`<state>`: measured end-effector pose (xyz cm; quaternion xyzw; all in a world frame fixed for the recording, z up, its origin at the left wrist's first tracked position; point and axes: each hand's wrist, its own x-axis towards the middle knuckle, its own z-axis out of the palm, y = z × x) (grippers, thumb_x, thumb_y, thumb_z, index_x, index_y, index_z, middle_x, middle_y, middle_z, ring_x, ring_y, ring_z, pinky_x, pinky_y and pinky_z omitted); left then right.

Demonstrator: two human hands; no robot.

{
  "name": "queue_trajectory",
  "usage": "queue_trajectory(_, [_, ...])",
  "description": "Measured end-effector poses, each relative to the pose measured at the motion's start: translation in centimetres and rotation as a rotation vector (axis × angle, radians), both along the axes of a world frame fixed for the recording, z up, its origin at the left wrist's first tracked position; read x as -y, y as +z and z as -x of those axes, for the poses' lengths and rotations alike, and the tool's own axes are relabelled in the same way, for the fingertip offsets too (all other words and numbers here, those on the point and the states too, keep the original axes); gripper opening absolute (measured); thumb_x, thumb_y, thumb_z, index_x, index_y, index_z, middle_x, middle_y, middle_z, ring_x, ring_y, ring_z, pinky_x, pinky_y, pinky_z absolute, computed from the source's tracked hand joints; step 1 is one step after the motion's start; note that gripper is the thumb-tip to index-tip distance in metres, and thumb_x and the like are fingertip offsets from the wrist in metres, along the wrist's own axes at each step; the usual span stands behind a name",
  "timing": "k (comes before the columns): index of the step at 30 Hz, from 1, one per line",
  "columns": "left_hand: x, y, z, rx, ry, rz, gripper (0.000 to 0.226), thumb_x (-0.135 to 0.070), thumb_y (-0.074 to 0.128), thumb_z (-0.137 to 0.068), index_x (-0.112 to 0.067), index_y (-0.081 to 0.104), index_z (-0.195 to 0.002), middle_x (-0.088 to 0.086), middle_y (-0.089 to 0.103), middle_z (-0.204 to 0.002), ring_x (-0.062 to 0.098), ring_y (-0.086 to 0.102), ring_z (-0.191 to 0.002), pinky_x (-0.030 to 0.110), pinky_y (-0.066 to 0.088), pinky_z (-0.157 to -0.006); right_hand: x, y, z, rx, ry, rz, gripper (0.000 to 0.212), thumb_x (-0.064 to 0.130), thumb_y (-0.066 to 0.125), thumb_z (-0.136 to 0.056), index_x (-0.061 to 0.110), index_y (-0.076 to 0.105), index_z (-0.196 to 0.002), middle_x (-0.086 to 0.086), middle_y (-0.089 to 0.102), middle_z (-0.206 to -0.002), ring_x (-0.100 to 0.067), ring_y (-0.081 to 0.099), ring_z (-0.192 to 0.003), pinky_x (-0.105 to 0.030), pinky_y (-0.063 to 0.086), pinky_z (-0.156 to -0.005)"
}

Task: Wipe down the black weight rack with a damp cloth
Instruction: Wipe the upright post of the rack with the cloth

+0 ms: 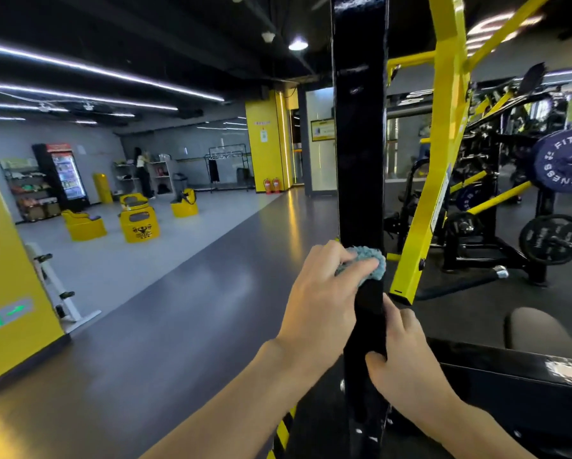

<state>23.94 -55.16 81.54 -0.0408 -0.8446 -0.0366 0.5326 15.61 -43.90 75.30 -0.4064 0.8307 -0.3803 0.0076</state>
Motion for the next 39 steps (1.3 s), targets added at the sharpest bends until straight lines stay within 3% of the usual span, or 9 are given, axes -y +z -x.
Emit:
queue_trajectory(4, [1.3, -1.5, 0.1, 0.064, -0.038, 0.197, 0.038, 0.01, 0.072, -0.078, -0.005, 0.072, -0.112, 0.006, 0.05, -0.101, 0.023, 0.053, -0.091, 0.039, 0.052, -0.07, 0.1, -1.5, 0.1, -0.245, -0.12, 0.059, 0.076, 0.014, 0.058, -0.085, 0.015, 0.025, -0.154, 0.004, 0.036, -0.116, -0.023, 0.046, -0.119, -0.029, 0.04, -0.081])
queue_trajectory(11, [1.1, -5.3, 1.9, -0.208, -0.026, 0.228, 0.032, 0.01, 0.062, -0.085, -0.002, 0.072, -0.113, 0.01, 0.054, -0.093, 0.024, 0.056, -0.087, 0.042, 0.053, -0.073, 0.7, -4.7, 1.4, -0.614, -0.283, 0.244, 0.057, 0.008, 0.048, -0.088, 0.022, 0.049, -0.143, -0.004, 0.058, -0.126, -0.031, 0.057, -0.113, -0.032, 0.029, -0.068])
queue_trajectory(16, [1.2, -8.4, 1.8, -0.183, -0.035, 0.325, 0.027, 0.005, 0.06, -0.088, -0.003, 0.073, -0.11, 0.01, 0.051, -0.089, 0.025, 0.055, -0.081, 0.045, 0.051, -0.073, 0.6, -5.3, 1.7, -0.762, -0.306, 0.296, 0.018, 0.007, 0.046, -0.086, 0.016, 0.05, -0.101, -0.006, 0.06, -0.105, -0.036, 0.057, -0.103, -0.035, 0.028, -0.069])
queue_trajectory(20, [0.7, -8.7, 2.1, -0.312, 0.016, 0.219, 0.027, 0.0, 0.063, -0.091, -0.011, 0.074, -0.114, 0.003, 0.048, -0.09, 0.013, 0.05, -0.08, 0.031, 0.046, -0.077, 0.4, -5.9, 1.9, -0.831, -0.303, 0.32, 0.02, 0.007, 0.045, -0.087, 0.012, 0.056, -0.104, -0.006, 0.058, -0.094, -0.036, 0.058, -0.103, -0.036, 0.029, -0.072])
queue_trajectory(23, [0.7, -10.8, 1.7, -0.245, 0.044, 0.261, 0.027, -0.003, 0.065, -0.091, -0.014, 0.074, -0.115, 0.002, 0.048, -0.089, 0.011, 0.048, -0.077, 0.018, 0.041, -0.071, 0.1, -6.1, 2.0, -0.86, -0.294, 0.297, 0.022, 0.01, 0.046, -0.089, 0.012, 0.058, -0.106, -0.007, 0.059, -0.093, -0.036, 0.058, -0.1, -0.035, 0.031, -0.071])
queue_trajectory(28, [0.4, -11.1, 1.1, -0.293, 0.071, 0.167, 0.025, -0.004, 0.065, -0.093, -0.013, 0.074, -0.114, -0.003, 0.046, -0.087, 0.01, 0.051, -0.079, 0.017, 0.039, -0.074, -0.4, -6.2, 2.2, -0.847, -0.195, 0.199, 0.026, 0.01, 0.048, -0.089, 0.015, 0.059, -0.112, -0.002, 0.06, -0.086, -0.025, 0.054, -0.077, -0.033, 0.039, -0.061])
queue_trajectory(31, [0.0, -13.3, 1.0, -0.273, 0.068, 0.174, 0.028, -0.002, 0.063, -0.092, -0.014, 0.074, -0.115, -0.009, 0.042, -0.083, 0.0, 0.047, -0.073, 0.008, 0.036, -0.069, -0.7, -7.4, 2.5, -0.914, -0.131, 0.184, 0.039, 0.008, 0.05, -0.086, 0.013, 0.053, -0.124, -0.006, 0.058, -0.117, -0.027, 0.053, -0.108, -0.037, 0.047, -0.087])
queue_trajectory(34, [0.2, -14.4, 0.6, -0.188, 0.078, 0.235, 0.028, -0.004, 0.063, -0.093, -0.016, 0.074, -0.115, -0.007, 0.044, -0.084, 0.003, 0.047, -0.073, 0.014, 0.04, -0.07, -1.4, -10.7, 2.8, -1.04, -0.115, 0.285, 0.055, 0.007, 0.05, -0.085, 0.008, 0.047, -0.14, -0.006, 0.046, -0.139, -0.025, 0.037, -0.13, -0.035, 0.028, -0.111])
queue_trajectory(39, [-0.9, -12.5, 1.9, -0.362, 0.084, 0.078, 0.025, -0.006, 0.065, -0.093, -0.016, 0.074, -0.114, -0.003, 0.048, -0.089, 0.01, 0.052, -0.077, 0.024, 0.046, -0.073, -1.9, -16.8, 3.2, -1.086, -0.186, 0.574, 0.019, 0.003, 0.054, -0.08, 0.008, 0.07, -0.089, -0.002, 0.06, -0.085, -0.023, 0.055, -0.079, -0.041, 0.054, -0.069])
